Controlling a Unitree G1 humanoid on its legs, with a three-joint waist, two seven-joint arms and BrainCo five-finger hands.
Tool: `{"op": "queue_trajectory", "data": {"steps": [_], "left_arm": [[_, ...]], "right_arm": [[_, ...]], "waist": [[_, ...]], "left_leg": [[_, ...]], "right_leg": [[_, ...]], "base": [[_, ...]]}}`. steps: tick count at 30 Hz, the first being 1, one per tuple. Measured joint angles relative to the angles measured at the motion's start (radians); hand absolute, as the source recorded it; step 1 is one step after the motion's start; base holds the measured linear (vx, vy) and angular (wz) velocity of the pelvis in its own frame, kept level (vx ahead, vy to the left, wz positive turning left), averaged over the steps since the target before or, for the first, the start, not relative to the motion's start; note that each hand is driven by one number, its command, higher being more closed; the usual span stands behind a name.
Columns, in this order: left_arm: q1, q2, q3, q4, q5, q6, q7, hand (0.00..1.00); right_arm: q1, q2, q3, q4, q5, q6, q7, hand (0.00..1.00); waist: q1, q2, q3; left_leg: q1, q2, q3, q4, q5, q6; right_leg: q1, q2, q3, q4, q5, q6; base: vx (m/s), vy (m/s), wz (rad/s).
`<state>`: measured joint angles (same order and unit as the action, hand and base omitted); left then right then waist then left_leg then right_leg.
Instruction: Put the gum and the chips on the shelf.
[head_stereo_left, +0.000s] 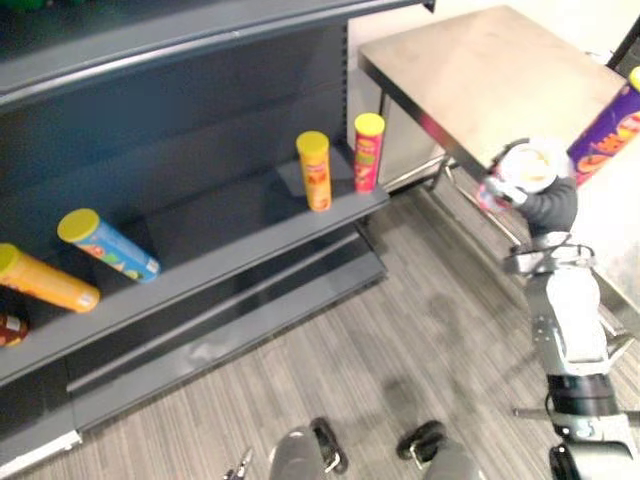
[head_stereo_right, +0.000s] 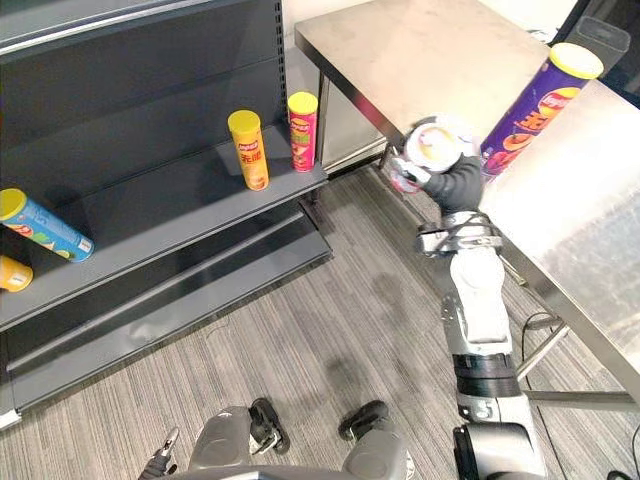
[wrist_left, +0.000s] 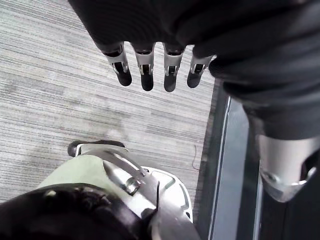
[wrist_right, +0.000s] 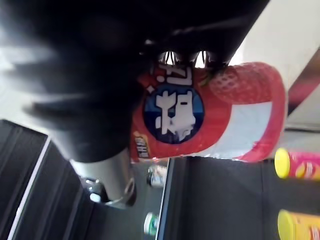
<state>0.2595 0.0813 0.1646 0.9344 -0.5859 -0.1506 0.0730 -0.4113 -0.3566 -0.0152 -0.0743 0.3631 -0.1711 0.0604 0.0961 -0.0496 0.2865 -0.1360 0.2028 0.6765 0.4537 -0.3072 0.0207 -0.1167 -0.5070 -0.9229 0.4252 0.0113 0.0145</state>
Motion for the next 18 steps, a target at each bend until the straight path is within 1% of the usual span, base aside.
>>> {"op": "queue_trajectory", "data": {"steps": [1,2,3,5,6,7,8,9,10,11,12,15,17,18], "left_arm": [[0.000,0.001,0.001,-0.008,0.000,0.000,0.000,0.00],[0.000,0.002,0.001,-0.013,-0.001,0.000,0.000,0.00],[0.000,0.004,0.001,-0.021,-0.001,0.001,0.000,0.00],[0.000,0.003,0.001,-0.028,-0.001,0.002,0.003,0.00],[0.002,0.002,0.000,-0.037,-0.001,0.007,0.006,0.00],[0.003,0.001,-0.002,-0.044,-0.001,0.009,0.007,0.00],[0.005,0.000,-0.005,-0.064,0.001,0.011,0.010,0.00],[0.004,0.003,-0.011,-0.071,0.002,0.014,0.012,0.00],[0.005,0.005,-0.012,-0.074,0.002,0.030,0.028,0.00],[0.005,0.007,-0.013,-0.074,0.002,0.034,0.035,0.00],[0.004,0.010,-0.019,-0.074,0.002,0.041,0.045,0.00],[0.011,0.014,-0.037,-0.076,0.007,0.056,0.066,0.00],[0.023,0.024,-0.040,-0.077,0.013,0.073,0.079,0.00],[0.028,0.022,-0.041,-0.077,0.015,0.080,0.077,0.00]], "right_arm": [[-0.001,0.019,0.024,0.000,0.000,0.007,0.018,1.00],[0.000,0.029,0.037,0.000,0.000,0.015,0.027,1.00],[0.002,0.047,0.066,0.000,0.000,0.030,0.044,1.00],[0.004,0.067,0.102,0.000,0.000,0.036,0.064,1.00],[0.018,0.069,0.113,-0.001,0.000,0.036,0.078,1.00],[0.029,0.069,0.113,-0.001,0.000,0.035,0.082,1.00],[0.060,0.070,0.113,-0.003,0.000,0.030,0.080,1.00],[0.081,0.072,0.114,-0.004,0.000,0.030,0.079,1.00],[0.102,0.084,0.115,-0.008,0.000,0.029,0.079,1.00],[0.110,0.089,0.115,-0.012,0.000,0.028,0.080,1.00],[0.130,0.093,0.115,-0.023,0.001,0.027,0.080,1.00],[0.202,0.095,0.115,-0.034,0.011,0.025,0.080,1.00],[0.224,0.095,0.115,-0.031,0.022,0.024,0.090,1.00],[0.222,0.094,0.114,-0.031,0.039,0.012,0.096,1.00]], "waist": [[0.004,-0.005,0.004],[0.010,-0.009,0.007],[0.024,-0.013,0.009],[0.029,-0.013,0.015],[0.032,-0.008,0.018],[0.029,-0.004,0.021],[0.024,0.005,0.026],[0.021,0.002,0.025],[0.020,0.001,0.025],[0.020,0.001,0.024],[0.016,-0.006,0.020],[0.012,0.001,0.016],[0.014,0.001,0.014],[0.016,0.000,0.011]], "left_leg": [[-0.005,0.000,-0.009,0.023,-0.010,0.014],[-0.006,0.000,-0.012,0.035,-0.016,0.019],[-0.015,0.000,-0.027,0.057,-0.032,0.029],[-0.027,-0.004,-0.067,0.083,-0.062,0.042],[-0.031,-0.019,-0.111,0.092,-0.077,0.052],[-0.033,-0.025,-0.137,0.095,-0.083,0.058],[-0.041,-0.041,-0.190,0.100,-0.090,0.068],[-0.045,-0.055,-0.223,0.101,-0.092,0.069],[-0.045,-0.077,-0.255,0.106,-0.092,0.073],[-0.045,-0.086,-0.262,0.107,-0.093,0.073],[-0.044,-0.106,-0.280,0.109,-0.092,0.074],[-0.029,-0.123,-0.280,0.109,-0.092,0.073],[-0.017,-0.120,-0.281,0.107,-0.092,0.073],[-0.017,-0.120,-0.280,0.103,-0.092,0.072]], "right_leg": [[0.002,-0.013,0.000,0.017,0.001,0.001],[0.004,-0.019,0.001,0.024,0.002,0.002],[0.008,-0.028,0.005,0.035,0.011,0.013],[0.011,-0.032,0.063,0.060,0.039,0.003],[-0.010,-0.041,0.169,0.107,0.082,-0.023],[-0.032,-0.042,0.235,0.138,0.096,-0.030],[-0.058,-0.011,0.371,0.173,0.051,0.000],[-0.069,0.021,0.442,0.176,0.015,0.032],[-0.092,0.073,0.525,0.169,0.001,0.040],[-0.103,0.091,0.548,0.163,-0.006,0.050],[-0.113,0.125,0.590,0.139,-0.019,0.069],[-0.087,0.163,0.634,0.067,-0.050,0.113],[-0.053,0.175,0.636,0.029,-0.055,0.118],[-0.051,0.184,0.647,0.008,-0.059,0.121]], "base": [[0.02,0.069,0.35],[0.00,0.106,0.30],[-0.02,0.106,0.36],[-0.04,0.150,0.54],[-0.04,0.198,0.65],[-0.03,0.229,1.06],[0.03,0.152,1.16],[0.09,0.140,1.48],[0.11,0.096,1.13],[0.13,0.079,1.09],[0.11,0.054,0.74],[0.15,0.022,0.78],[0.11,-0.032,0.25],[0.05,-0.038,-0.19]]}}
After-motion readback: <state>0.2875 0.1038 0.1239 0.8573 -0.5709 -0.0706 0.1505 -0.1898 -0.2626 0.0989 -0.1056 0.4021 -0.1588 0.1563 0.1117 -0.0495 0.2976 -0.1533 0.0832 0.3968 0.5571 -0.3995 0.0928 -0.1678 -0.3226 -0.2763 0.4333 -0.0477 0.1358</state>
